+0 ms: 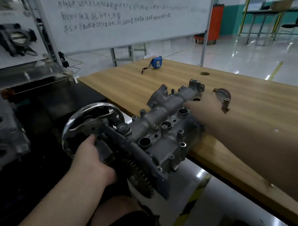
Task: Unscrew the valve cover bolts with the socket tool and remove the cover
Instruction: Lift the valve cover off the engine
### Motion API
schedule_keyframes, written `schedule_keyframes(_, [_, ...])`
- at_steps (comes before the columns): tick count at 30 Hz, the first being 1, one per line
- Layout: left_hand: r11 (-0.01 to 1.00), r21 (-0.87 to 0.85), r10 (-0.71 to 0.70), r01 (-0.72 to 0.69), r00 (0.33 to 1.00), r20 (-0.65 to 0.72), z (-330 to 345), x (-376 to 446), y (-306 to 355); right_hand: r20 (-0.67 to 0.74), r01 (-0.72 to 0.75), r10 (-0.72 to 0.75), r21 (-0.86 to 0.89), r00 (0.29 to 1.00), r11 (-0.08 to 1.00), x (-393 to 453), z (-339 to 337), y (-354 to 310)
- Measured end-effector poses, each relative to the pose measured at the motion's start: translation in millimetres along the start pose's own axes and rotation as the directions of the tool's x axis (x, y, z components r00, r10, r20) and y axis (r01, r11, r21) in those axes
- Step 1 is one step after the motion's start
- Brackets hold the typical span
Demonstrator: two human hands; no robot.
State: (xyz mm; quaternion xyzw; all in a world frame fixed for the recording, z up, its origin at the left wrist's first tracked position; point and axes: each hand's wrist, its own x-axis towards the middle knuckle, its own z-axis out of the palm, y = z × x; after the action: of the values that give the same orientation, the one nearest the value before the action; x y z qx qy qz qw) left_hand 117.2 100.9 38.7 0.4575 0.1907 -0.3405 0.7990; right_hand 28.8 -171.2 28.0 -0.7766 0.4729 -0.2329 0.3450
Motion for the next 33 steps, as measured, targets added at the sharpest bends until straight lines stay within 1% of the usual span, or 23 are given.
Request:
schedule_keyframes(1, [0.999, -0.030, 0.017, -0.017, 1.000, 0.013, 0.1, 0.1, -0.7, 0.015, 0.015, -0.015, -0.032, 1.000, 0.999, -6.1, 5.0, -1.0])
schedule_keyframes(3, [0.999, -0.036, 0.032, -0.031, 0.999, 0.029, 1.0, 4.9, -4.4, -0.015, 0.096, -0.097, -0.078, 0.995, 0.992, -8.6, 8.8, 6.3])
schedule_keyframes(5, [0.999, -0.034, 0.040, -0.037, 0.997, 0.071, 4.1, 9.8, -9.7, -0.066, 0.136, -0.140, -0.052, 0.988, 0.989, -2.8, 4.2, 12.5])
schedule_keyframes(6, [0.998, -0.041, 0.045, -0.041, 0.994, 0.102, 6.7, 12.7, -13.0, -0.084, 0.144, -0.144, -0.004, 0.986, 0.990, 1.1, 2.9, 13.3])
schedule_keyframes(8, [0.997, -0.055, 0.062, -0.054, 0.985, 0.158, 11.9, 19.9, -20.6, -0.094, 0.116, -0.114, 0.020, 0.989, 0.993, 9.1, 0.2, 12.9])
schedule_keyframes(9, [0.997, -0.058, 0.065, -0.055, 0.981, 0.181, 15.2, 23.5, -23.8, -0.106, 0.104, -0.103, 0.003, 0.989, 0.995, 14.3, -2.2, 13.4])
schedule_keyframes(11, [0.997, -0.037, 0.073, -0.066, 0.969, 0.235, 22.5, 30.1, -28.2, -0.120, 0.092, -0.091, -0.001, 0.989, 0.996, 26.2, -7.6, 15.2])
schedule_keyframes(14, [0.993, -0.003, 0.114, -0.118, 0.948, 0.297, 32.4, 43.9, -35.2, -0.141, 0.092, -0.092, -0.005, 0.986, 0.996, 41.6, -11.8, 16.5])
schedule_keyframes(18, [0.982, 0.086, 0.133, -0.167, 0.940, 0.315, 44.1, 58.8, -39.3, -0.163, 0.092, -0.090, 0.007, 0.983, 0.996, 61.7, -11.2, 20.3])
schedule_keyframes(26, [0.976, 0.138, 0.096, -0.167, 0.904, 0.417, 61.1, 82.0, -39.6, -0.202, 0.034, -0.024, 0.048, 0.979, 0.998, 89.2, -13.5, 24.8])
schedule_keyframes(30, [0.965, 0.205, 0.062, -0.165, 0.900, 0.431, 67.1, 89.7, -38.6, -0.210, 0.033, -0.030, 0.007, 0.977, 0.999, 96.1, -14.7, 26.1])
schedule_keyframes(33, [0.961, 0.222, 0.056, -0.165, 0.902, 0.428, 72.7, 91.7, -37.6, -0.215, 0.035, -0.029, 0.024, 0.976, 0.999, 99.2, -17.3, 28.4])
